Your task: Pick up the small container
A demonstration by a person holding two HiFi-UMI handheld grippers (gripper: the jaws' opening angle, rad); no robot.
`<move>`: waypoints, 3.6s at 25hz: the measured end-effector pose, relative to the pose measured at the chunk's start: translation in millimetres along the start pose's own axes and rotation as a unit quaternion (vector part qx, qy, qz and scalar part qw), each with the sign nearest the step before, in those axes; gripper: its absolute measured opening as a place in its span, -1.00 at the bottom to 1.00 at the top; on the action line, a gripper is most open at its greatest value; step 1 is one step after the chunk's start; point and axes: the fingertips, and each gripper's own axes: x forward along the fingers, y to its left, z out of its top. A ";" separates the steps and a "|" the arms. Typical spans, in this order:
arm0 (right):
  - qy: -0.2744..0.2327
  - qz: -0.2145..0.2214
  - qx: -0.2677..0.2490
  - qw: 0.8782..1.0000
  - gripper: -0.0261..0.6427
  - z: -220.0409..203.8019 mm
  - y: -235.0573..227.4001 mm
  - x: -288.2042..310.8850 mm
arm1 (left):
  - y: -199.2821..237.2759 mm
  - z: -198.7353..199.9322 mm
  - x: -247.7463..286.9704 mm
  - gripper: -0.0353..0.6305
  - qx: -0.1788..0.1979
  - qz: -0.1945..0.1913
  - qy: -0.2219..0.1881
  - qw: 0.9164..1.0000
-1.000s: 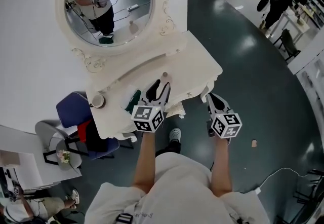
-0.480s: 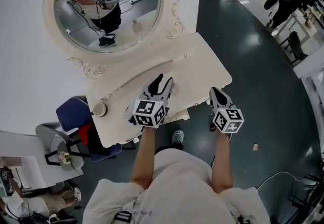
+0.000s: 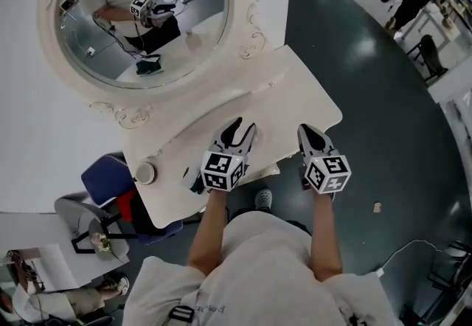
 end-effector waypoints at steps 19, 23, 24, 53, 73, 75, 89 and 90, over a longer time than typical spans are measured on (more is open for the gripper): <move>0.024 -0.032 -0.017 0.999 -0.88 -13.2 0.1 -15.9 | 16.8 -98.1 38.1 -0.37 0.010 -0.022 0.072 0.997; 0.027 -0.039 -0.027 0.999 -0.88 -14.9 1.8 -25.2 | 15.6 -114.9 48.5 -0.37 0.028 -0.021 0.085 0.996; 0.025 -0.041 -0.038 0.998 -0.88 -13.3 2.7 -28.7 | 16.6 -118.3 51.7 -0.37 0.032 -0.018 0.086 0.996; 0.047 -0.075 -0.078 0.993 -0.88 -20.9 -12.5 -74.0 | 18.0 -173.7 88.4 -0.45 0.053 -0.024 0.056 0.997; 0.080 -0.073 -0.067 0.992 -0.88 -56.8 -12.5 -81.9 | 16.6 -168.1 87.8 -0.45 0.056 0.008 0.021 0.998; 0.081 -0.072 -0.065 0.992 -0.88 -57.2 -12.3 -82.7 | 16.5 -168.5 87.5 -0.45 0.057 0.008 0.023 0.998; 0.047 -0.060 -0.005 0.997 -0.88 -45.1 -11.6 -77.6 | 11.8 -159.8 89.8 -0.47 0.050 -0.026 0.064 0.996; 0.046 -0.059 -0.005 0.997 -0.88 -43.6 -10.6 -76.3 | 10.5 -157.0 89.3 -0.47 0.051 -0.031 0.066 0.996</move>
